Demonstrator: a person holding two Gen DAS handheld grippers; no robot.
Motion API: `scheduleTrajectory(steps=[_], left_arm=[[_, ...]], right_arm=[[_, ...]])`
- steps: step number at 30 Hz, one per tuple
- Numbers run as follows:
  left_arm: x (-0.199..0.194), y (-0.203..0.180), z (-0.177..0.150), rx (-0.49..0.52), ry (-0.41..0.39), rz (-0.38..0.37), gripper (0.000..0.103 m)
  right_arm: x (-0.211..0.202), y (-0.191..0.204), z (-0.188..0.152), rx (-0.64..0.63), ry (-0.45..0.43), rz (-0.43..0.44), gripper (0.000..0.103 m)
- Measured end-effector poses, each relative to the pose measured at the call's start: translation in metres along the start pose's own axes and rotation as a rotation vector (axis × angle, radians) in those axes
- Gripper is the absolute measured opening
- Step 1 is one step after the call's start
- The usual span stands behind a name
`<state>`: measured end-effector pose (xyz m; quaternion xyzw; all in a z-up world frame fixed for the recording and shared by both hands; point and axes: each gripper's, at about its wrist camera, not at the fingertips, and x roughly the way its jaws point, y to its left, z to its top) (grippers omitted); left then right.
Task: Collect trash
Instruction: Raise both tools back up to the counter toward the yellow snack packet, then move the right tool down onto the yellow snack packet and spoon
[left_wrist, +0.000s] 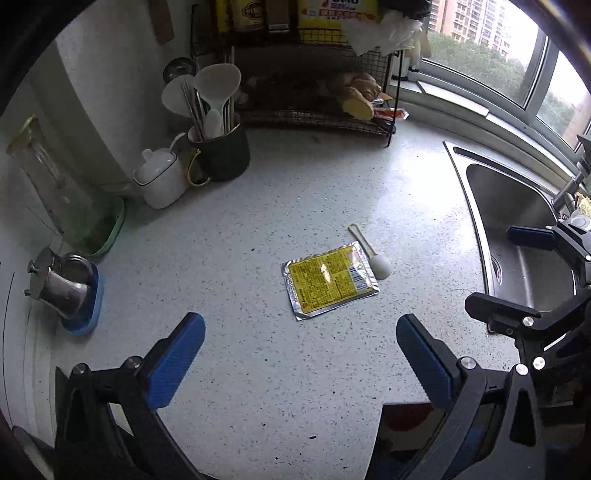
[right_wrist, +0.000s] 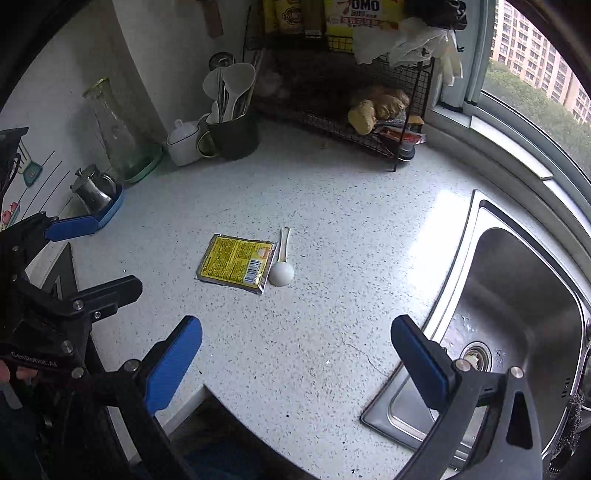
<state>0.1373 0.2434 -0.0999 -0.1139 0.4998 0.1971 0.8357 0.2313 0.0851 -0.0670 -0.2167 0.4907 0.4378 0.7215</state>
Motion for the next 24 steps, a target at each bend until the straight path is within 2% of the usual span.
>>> scheduleTrajectory(steps=[11, 15, 24], left_arm=[[0.059, 0.069, -0.028, -0.162, 0.165, 0.044, 0.103], [0.072, 0.079, -0.032, -0.172, 0.204, 0.062, 0.103], [0.092, 0.082, -0.031, -0.164, 0.235, 0.034, 0.103]], right_arm=[[0.101, 0.065, 0.043, -0.3, 0.142, 0.113, 0.102], [0.127, 0.081, 0.051, -0.418, 0.183, 0.13, 0.102], [0.155, 0.098, 0.057, -0.642, 0.262, 0.152, 0.102]])
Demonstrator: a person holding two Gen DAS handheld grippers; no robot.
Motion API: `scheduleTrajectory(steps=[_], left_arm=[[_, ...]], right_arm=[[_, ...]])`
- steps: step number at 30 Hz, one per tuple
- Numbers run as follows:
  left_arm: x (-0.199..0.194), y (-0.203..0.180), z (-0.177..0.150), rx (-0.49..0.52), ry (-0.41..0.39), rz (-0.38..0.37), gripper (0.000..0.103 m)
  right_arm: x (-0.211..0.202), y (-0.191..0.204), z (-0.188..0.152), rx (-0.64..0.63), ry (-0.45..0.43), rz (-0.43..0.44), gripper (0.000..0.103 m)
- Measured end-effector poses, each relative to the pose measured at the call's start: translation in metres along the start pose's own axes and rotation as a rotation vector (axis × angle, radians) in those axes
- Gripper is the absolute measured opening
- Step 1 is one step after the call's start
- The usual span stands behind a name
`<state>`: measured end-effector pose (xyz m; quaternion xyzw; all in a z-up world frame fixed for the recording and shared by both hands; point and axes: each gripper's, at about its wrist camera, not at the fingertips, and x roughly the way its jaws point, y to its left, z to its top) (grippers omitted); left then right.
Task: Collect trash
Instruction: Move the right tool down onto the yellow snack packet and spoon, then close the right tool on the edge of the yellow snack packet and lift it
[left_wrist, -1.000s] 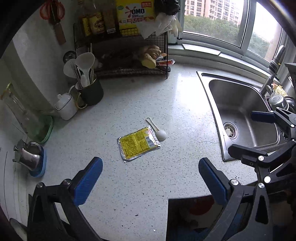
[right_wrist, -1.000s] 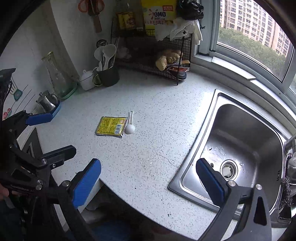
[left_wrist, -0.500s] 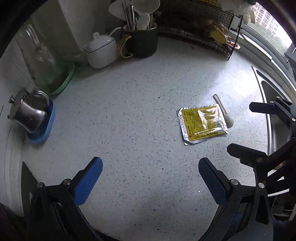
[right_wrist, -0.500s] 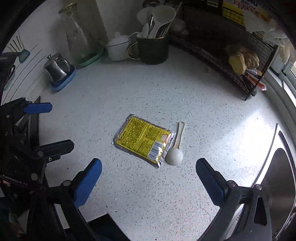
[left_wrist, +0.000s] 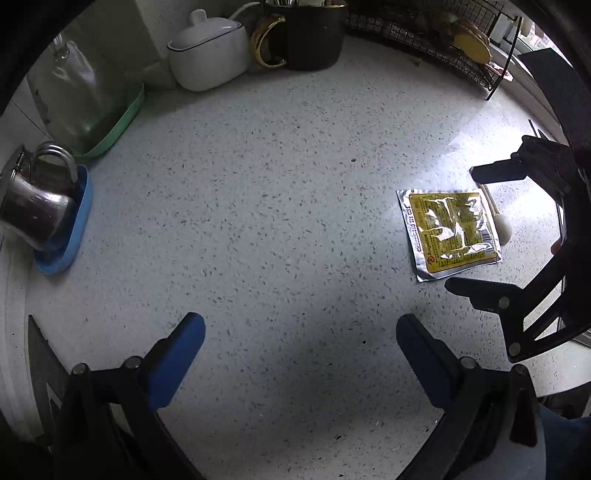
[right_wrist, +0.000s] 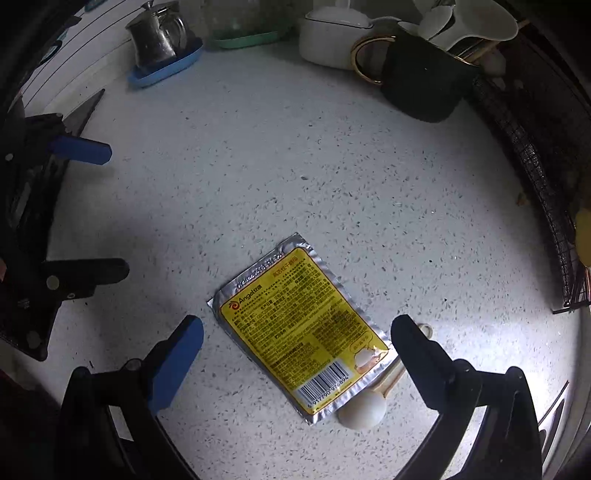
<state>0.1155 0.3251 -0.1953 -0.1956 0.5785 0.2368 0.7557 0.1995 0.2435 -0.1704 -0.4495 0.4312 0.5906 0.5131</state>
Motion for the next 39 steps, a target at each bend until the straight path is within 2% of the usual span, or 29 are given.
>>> scheduleTrajectory(steps=[3, 6, 8, 14, 16, 18, 22, 25, 26, 27, 35, 36, 38, 39], left_arm=[[0.003, 0.003, 0.003, -0.01, 0.003, -0.016, 0.103], [0.005, 0.002, 0.002, -0.005, 0.011, -0.011, 0.103], [0.006, 0.004, 0.002, -0.007, 0.015, -0.012, 0.103], [0.011, 0.008, -0.003, -0.016, 0.022, -0.012, 0.103], [0.016, 0.005, -0.002, -0.018, 0.023, -0.01, 0.103], [0.017, 0.005, -0.003, -0.022, 0.025, -0.016, 0.103], [0.019, 0.0, -0.006, -0.015, 0.025, -0.022, 0.103], [0.018, -0.003, -0.006, -0.007, 0.018, -0.023, 0.103], [0.017, -0.005, -0.006, -0.005, 0.016, -0.026, 0.103], [0.017, -0.006, -0.006, -0.002, 0.013, -0.027, 0.103], [0.019, -0.013, -0.009, 0.019, 0.006, -0.033, 0.103], [0.018, -0.015, -0.01, 0.022, 0.005, -0.034, 0.103], [0.018, -0.016, -0.009, 0.026, 0.003, -0.035, 0.103], [0.015, -0.025, -0.009, 0.026, 0.005, -0.033, 0.103]], right_arm=[[0.006, 0.002, 0.004, -0.062, 0.025, 0.027, 0.102], [0.013, 0.01, 0.008, -0.146, 0.04, 0.009, 0.102], [0.016, 0.014, 0.011, -0.168, 0.051, 0.044, 0.102], [0.016, 0.025, 0.022, -0.262, 0.025, 0.067, 0.102], [0.011, 0.029, 0.025, -0.273, 0.0, 0.08, 0.094], [0.004, 0.029, 0.024, -0.246, -0.021, 0.083, 0.07], [0.001, 0.032, 0.03, -0.217, -0.034, 0.1, 0.064], [-0.008, 0.021, 0.023, -0.159, -0.049, 0.107, 0.05], [-0.009, 0.019, 0.024, -0.132, -0.055, 0.111, 0.04], [-0.011, 0.015, 0.023, -0.105, -0.058, 0.12, 0.036], [-0.017, 0.012, 0.017, -0.016, -0.049, 0.103, 0.024], [-0.008, -0.003, 0.007, -0.001, -0.05, 0.101, 0.022], [-0.014, -0.007, -0.005, 0.027, -0.045, 0.094, 0.019], [-0.015, -0.006, -0.005, 0.039, -0.045, 0.082, 0.014]])
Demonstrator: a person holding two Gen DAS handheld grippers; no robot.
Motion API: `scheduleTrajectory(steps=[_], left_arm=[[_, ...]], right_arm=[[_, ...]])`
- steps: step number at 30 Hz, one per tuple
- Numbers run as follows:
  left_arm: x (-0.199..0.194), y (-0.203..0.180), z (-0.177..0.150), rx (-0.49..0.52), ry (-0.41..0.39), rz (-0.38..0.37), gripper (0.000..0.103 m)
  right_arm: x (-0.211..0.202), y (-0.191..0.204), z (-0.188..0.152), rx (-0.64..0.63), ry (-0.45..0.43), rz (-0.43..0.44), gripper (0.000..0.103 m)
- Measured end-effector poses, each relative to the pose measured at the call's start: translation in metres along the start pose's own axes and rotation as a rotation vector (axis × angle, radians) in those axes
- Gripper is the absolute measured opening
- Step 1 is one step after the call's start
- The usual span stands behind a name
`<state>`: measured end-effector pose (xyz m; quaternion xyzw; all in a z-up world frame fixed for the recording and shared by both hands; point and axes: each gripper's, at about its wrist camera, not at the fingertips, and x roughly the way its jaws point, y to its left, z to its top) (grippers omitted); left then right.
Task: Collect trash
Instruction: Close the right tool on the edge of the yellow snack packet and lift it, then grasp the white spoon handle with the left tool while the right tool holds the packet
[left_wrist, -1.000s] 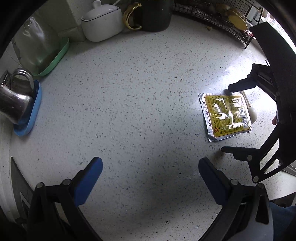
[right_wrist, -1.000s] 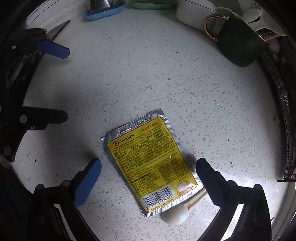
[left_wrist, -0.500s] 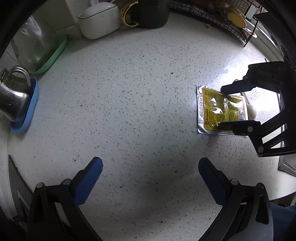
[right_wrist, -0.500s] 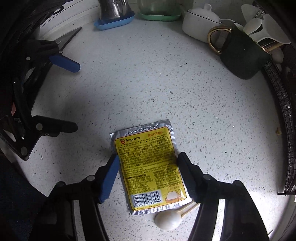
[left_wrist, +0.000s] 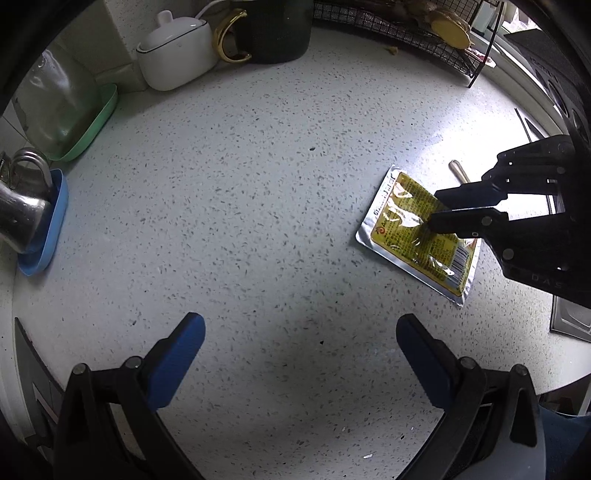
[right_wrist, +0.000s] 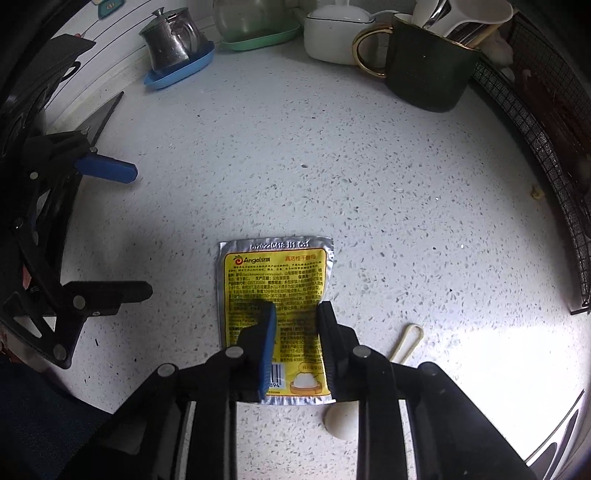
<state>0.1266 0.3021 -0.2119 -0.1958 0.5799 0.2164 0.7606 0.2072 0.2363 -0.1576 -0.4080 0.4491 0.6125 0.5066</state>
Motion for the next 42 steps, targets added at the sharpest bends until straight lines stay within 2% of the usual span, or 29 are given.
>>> scheduleTrajectory(steps=[6, 10, 17, 19, 26, 34, 37, 42], left_arm=[[-0.007, -0.008, 0.002, 0.007, -0.014, 0.003, 0.103], [-0.016, -0.008, 0.001, 0.019, -0.034, 0.009, 0.103], [-0.026, -0.011, 0.005, 0.032, -0.056, -0.01, 0.103], [-0.026, -0.01, 0.005, 0.045, -0.062, -0.023, 0.103], [-0.028, -0.047, 0.027, 0.137, -0.07, -0.067, 0.103], [-0.005, -0.104, 0.06, 0.23, -0.011, -0.117, 0.103], [0.004, -0.123, 0.07, 0.265, 0.007, -0.136, 0.103], [0.024, -0.139, 0.088, 0.235, 0.046, -0.132, 0.103]], right_arm=[[-0.003, 0.008, -0.002, 0.036, -0.016, -0.07, 0.006], [-0.005, 0.009, -0.016, 0.096, -0.042, -0.04, 0.004], [-0.04, 0.006, -0.035, 0.214, -0.115, -0.01, 0.004], [-0.052, 0.002, -0.043, 0.238, -0.131, -0.03, 0.004], [-0.084, -0.021, -0.09, 0.388, -0.163, -0.113, 0.004], [-0.114, -0.05, -0.158, 0.575, -0.167, -0.178, 0.004], [-0.116, -0.053, -0.172, 0.65, -0.17, -0.188, 0.004], [-0.123, -0.066, -0.201, 0.74, -0.172, -0.208, 0.004]])
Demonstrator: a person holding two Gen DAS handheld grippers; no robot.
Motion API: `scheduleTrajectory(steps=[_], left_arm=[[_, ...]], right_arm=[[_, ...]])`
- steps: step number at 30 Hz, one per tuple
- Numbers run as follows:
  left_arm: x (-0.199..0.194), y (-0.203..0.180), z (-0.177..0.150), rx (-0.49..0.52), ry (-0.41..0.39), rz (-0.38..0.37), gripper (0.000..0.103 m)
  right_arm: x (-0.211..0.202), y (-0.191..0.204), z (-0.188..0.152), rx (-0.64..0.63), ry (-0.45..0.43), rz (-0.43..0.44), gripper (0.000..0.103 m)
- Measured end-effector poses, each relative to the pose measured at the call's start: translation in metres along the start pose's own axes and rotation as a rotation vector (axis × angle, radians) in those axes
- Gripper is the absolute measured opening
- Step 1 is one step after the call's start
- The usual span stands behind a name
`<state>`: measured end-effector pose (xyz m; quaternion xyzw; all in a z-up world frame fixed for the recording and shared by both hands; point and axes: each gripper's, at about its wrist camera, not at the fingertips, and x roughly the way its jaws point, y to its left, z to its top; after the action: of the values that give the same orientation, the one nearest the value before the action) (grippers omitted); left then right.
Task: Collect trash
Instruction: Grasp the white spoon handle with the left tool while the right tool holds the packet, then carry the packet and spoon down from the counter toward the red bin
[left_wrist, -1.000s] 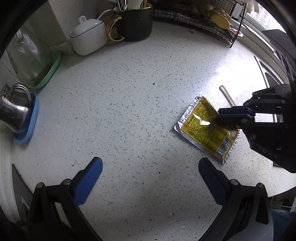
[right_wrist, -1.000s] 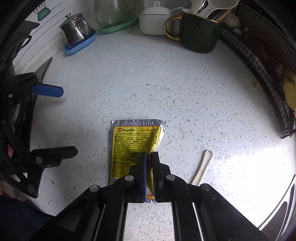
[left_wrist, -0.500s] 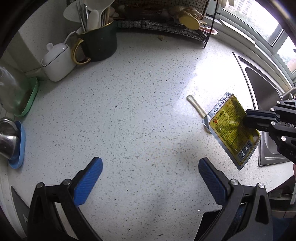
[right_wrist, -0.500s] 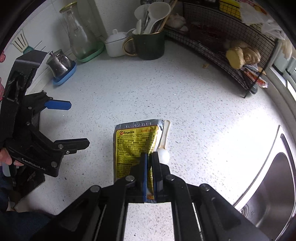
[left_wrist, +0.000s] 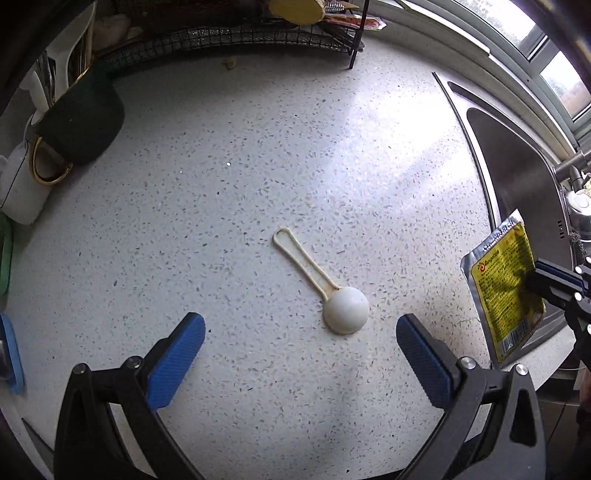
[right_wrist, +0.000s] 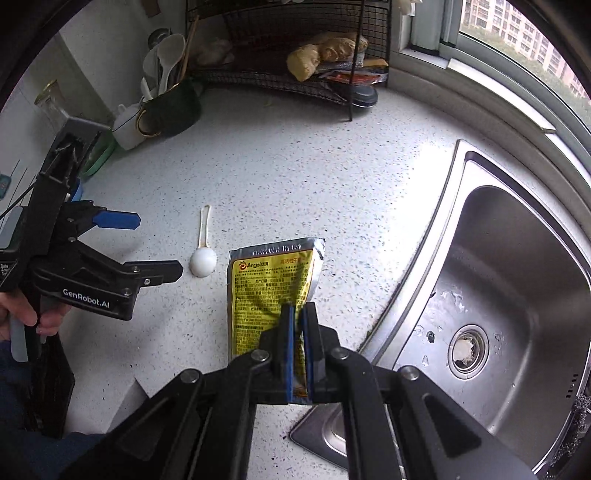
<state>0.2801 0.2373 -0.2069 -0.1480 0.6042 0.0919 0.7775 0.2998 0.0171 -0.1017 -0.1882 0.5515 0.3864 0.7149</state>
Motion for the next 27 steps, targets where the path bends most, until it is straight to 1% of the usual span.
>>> scheduleTrajectory(steps=[3, 4, 7, 9, 12, 13, 14, 15, 16, 17, 18, 19, 24, 27], left_arm=[[0.011, 0.0, 0.008, -0.038, 0.014, 0.004, 0.103], [0.015, -0.001, 0.011, -0.044, 0.021, 0.012, 0.101], [0.026, -0.002, 0.015, -0.054, 0.043, 0.045, 0.089], [0.026, -0.005, 0.017, -0.043, 0.032, 0.061, 0.087], [0.028, -0.012, 0.021, -0.023, 0.027, 0.083, 0.079], [0.029, -0.018, 0.023, -0.011, 0.028, 0.108, 0.073], [0.029, -0.022, 0.025, -0.009, 0.021, 0.103, 0.065], [0.029, -0.026, 0.027, -0.003, 0.019, 0.102, 0.061], [0.028, -0.031, 0.028, 0.008, 0.016, 0.1, 0.047], [0.026, -0.037, 0.029, 0.019, 0.016, 0.094, 0.03], [0.026, -0.042, 0.03, 0.028, 0.018, 0.091, 0.021], [0.026, -0.045, 0.03, 0.038, 0.021, 0.084, 0.009], [0.029, -0.063, 0.029, 0.066, 0.008, 0.06, 0.008], [0.025, -0.066, 0.014, 0.074, 0.008, 0.043, 0.008]], right_arm=[[0.0, -0.01, -0.002, 0.031, 0.004, -0.007, 0.004], [0.0, -0.012, -0.003, 0.037, 0.005, -0.01, 0.004], [0.002, -0.02, -0.003, 0.056, 0.007, -0.009, 0.004], [0.006, -0.022, -0.001, 0.065, 0.008, -0.007, 0.004], [0.01, -0.024, 0.0, 0.071, 0.009, -0.003, 0.004], [0.01, -0.024, 0.0, 0.073, 0.01, -0.001, 0.004], [0.01, -0.025, 0.0, 0.074, 0.01, 0.0, 0.004], [0.009, -0.025, -0.001, 0.075, 0.01, 0.002, 0.004], [0.008, -0.025, -0.001, 0.074, 0.01, 0.004, 0.004], [0.009, -0.025, -0.001, 0.074, 0.01, 0.006, 0.004], [0.009, -0.026, -0.001, 0.075, 0.011, 0.009, 0.004], [0.008, -0.026, -0.001, 0.075, 0.011, 0.011, 0.004], [0.004, -0.027, -0.003, 0.069, 0.003, 0.015, 0.004], [0.0, -0.028, -0.005, 0.072, -0.003, 0.017, 0.004]])
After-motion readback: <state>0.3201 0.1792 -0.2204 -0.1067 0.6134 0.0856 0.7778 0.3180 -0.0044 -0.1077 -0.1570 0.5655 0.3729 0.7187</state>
